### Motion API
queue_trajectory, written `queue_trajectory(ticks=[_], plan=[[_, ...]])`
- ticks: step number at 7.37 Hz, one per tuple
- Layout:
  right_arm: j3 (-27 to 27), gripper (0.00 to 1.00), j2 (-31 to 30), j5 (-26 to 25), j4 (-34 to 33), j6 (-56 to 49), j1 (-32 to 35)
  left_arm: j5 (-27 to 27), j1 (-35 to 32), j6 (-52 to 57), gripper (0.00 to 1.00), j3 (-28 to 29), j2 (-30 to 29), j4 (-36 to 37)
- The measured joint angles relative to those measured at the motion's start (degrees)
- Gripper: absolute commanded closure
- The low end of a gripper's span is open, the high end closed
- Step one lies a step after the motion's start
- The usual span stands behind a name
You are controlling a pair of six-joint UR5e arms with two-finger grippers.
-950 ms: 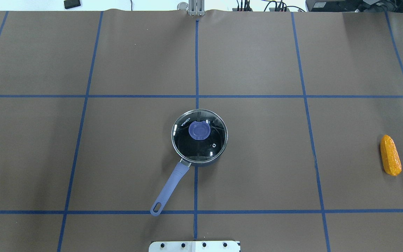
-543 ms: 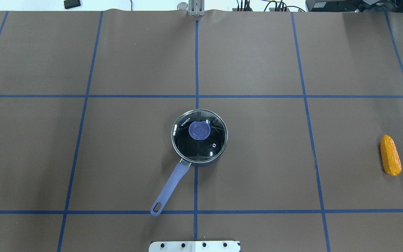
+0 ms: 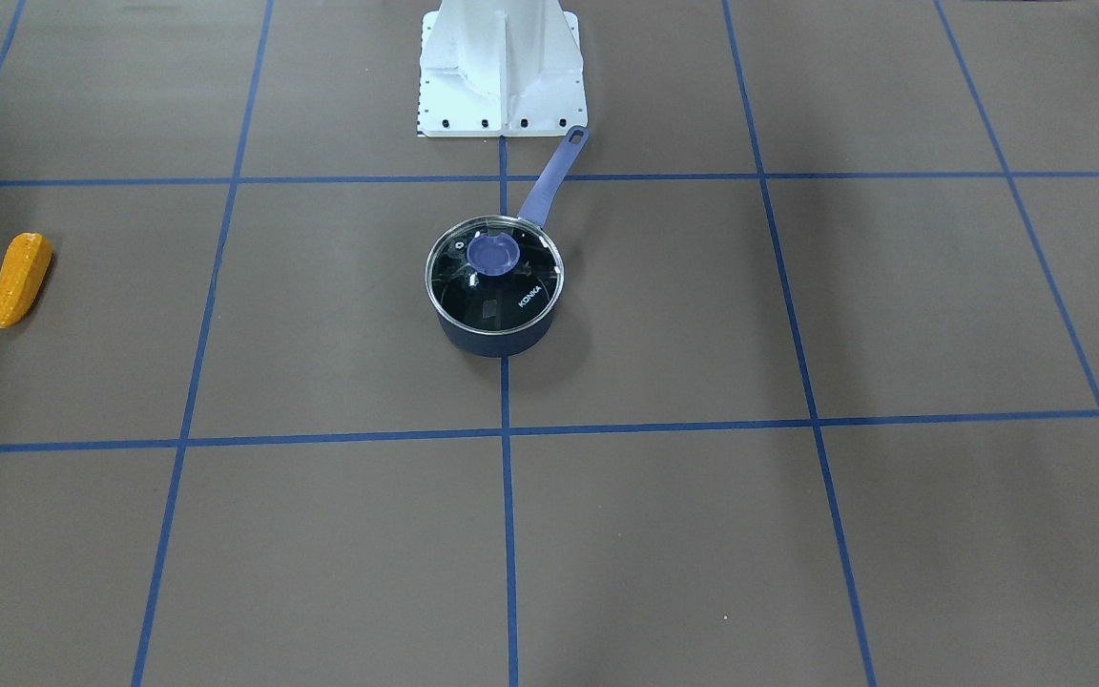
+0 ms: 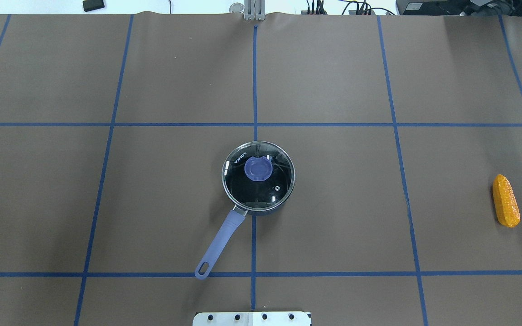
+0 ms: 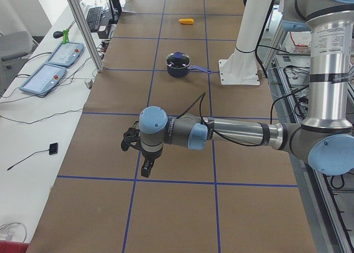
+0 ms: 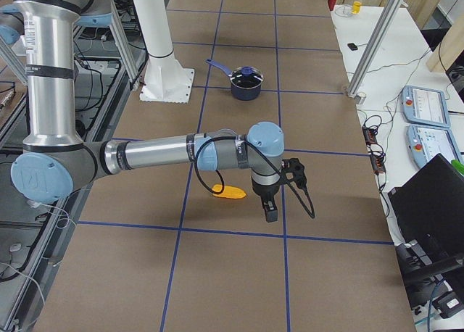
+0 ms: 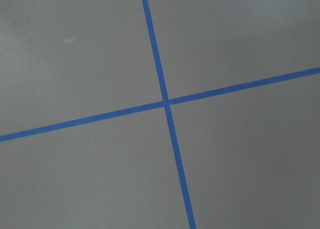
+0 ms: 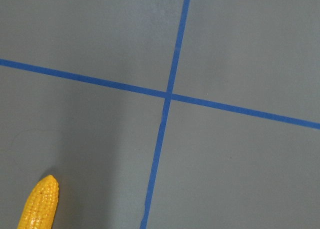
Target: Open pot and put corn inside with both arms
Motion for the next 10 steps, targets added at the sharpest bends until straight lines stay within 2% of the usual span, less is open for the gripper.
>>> queue_trajectory(ticks=[2, 4, 6, 8, 10], plan=[[-0.12, 0.0, -0.32, 1.36, 6.19, 0.16, 0.0, -0.01, 0.0, -0.1, 0.01, 0.63, -3.19, -4.48], [-0.3, 0.0, -0.13, 2.16, 8.78, 0.58, -0.03, -0.07, 0.06, -0.2, 0.02, 0.47, -4.95, -6.97], [0.08, 0.0, 0.66, 2.26, 12.04, 8.53, -1.42, 0.07, 4.44, -5.31, 0.01, -0.87, -6.79, -11.48], [0.41, 0.0, 1.29, 1.86, 16.94, 21.96, -5.61, 1.31, 12.4, -23.1, 0.01, -1.19, -9.45, -17.57], [1.29, 0.0, 2.12, 0.08, 18.49, 32.39, -10.04, 4.08, 20.72, -40.85, 0.01, -1.25, -14.86, -18.99]])
